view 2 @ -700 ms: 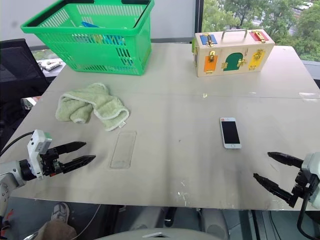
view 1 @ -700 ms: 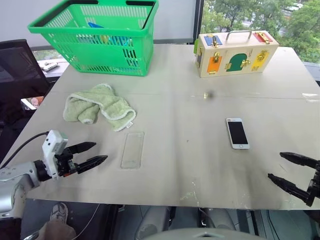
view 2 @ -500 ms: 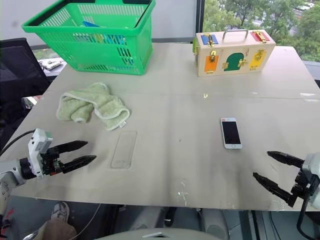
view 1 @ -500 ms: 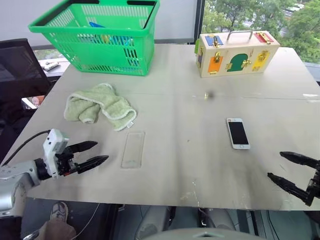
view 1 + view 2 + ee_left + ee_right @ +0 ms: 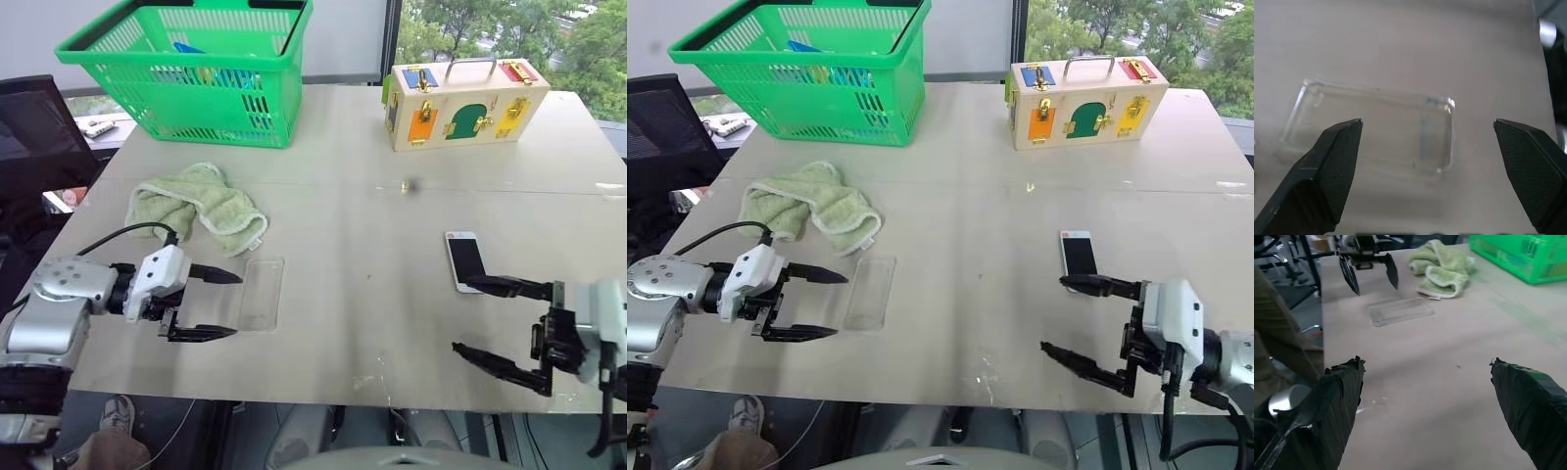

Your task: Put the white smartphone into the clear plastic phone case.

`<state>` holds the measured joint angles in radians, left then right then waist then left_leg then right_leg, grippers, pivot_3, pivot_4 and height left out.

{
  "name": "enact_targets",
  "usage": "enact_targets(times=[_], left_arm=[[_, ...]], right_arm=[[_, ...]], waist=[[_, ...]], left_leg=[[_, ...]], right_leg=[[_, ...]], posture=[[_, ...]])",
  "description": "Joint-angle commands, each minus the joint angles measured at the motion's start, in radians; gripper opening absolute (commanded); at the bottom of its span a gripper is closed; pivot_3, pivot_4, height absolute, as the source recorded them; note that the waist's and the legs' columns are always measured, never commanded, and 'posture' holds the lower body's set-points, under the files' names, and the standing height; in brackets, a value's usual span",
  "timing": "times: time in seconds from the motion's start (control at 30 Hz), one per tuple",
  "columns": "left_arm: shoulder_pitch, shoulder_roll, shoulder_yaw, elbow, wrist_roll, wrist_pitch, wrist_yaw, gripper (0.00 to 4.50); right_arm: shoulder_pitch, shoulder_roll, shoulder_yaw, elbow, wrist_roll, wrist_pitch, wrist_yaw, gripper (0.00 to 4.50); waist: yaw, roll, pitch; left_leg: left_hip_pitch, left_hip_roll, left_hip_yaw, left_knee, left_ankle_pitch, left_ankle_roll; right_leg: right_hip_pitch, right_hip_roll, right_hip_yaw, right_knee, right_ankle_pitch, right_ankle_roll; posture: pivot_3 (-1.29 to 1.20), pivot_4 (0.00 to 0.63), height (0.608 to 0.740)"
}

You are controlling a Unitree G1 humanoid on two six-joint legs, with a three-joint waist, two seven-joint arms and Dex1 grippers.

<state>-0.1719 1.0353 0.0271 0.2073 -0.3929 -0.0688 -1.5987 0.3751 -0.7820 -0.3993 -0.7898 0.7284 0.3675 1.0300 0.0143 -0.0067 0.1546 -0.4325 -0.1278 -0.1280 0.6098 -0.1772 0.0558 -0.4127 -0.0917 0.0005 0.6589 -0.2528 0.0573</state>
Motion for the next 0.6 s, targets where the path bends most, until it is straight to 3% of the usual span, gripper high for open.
enact_targets(times=[0.03, 0.2, 0.23, 0.27, 0.5, 0.6], left_arm=[[-0.035, 0.034, -0.091, 0.056, 0.004, -0.109, -0.016, 4.46], [-0.059, -0.020, -0.159, 0.049, 0.006, -0.123, -0.016, 4.46], [-0.051, -0.023, -0.170, 0.052, 0.011, -0.135, -0.016, 3.89], [-0.043, -0.026, -0.177, 0.053, 0.019, -0.139, -0.016, 3.70], [0.017, -0.059, -0.165, 0.017, 0.044, -0.123, -0.003, 0.21], [0.064, -0.080, -0.142, 0.023, 0.059, -0.151, 0.043, 0.08]], right_arm=[[0.017, -0.002, 0.009, -0.041, -0.013, -0.016, -0.010, 4.49], [0.049, 0.005, 0.006, -0.059, 0.000, -0.008, -0.028, 4.49], [0.057, 0.006, 0.006, -0.064, -0.003, -0.011, -0.030, 4.50], [0.065, 0.008, 0.005, -0.068, -0.006, -0.014, -0.032, 4.50], [0.102, 0.011, 0.001, -0.090, -0.015, -0.031, -0.042, 4.50], [0.106, 0.012, 0.004, -0.089, -0.020, -0.042, -0.040, 4.50]], waist=[[0.001, 0.000, 0.000], [0.000, 0.000, 0.000], [0.000, 0.000, 0.000], [-0.001, 0.000, 0.000], [-0.001, 0.000, 0.000], [-0.003, 0.000, 0.000]], left_leg=[[0.000, 0.000, 0.000, 0.000, 0.000, 0.000], [0.000, 0.000, 0.000, 0.000, 0.000, 0.000], [0.000, 0.000, 0.000, 0.001, 0.000, 0.000], [0.000, 0.000, 0.000, 0.001, 0.000, 0.000], [0.001, 0.000, 0.000, 0.001, 0.000, 0.000], [0.001, 0.000, 0.000, 0.001, 0.000, 0.000]], right_leg=[[0.000, 0.000, 0.000, 0.000, 0.000, 0.000], [0.000, 0.000, 0.000, 0.001, 0.000, 0.000], [0.000, 0.000, 0.000, 0.001, 0.000, 0.000], [0.000, 0.000, 0.000, 0.001, 0.000, 0.000], [0.000, 0.000, 0.000, 0.002, 0.000, 0.000], [0.001, 0.000, 0.000, 0.002, 0.000, 0.000]], posture=[[0.00, 0.150, 0.740], [0.00, 0.150, 0.740], [0.00, 0.150, 0.740], [0.00, 0.150, 0.740], [0.00, 0.150, 0.740], [0.00, 0.150, 0.740]])
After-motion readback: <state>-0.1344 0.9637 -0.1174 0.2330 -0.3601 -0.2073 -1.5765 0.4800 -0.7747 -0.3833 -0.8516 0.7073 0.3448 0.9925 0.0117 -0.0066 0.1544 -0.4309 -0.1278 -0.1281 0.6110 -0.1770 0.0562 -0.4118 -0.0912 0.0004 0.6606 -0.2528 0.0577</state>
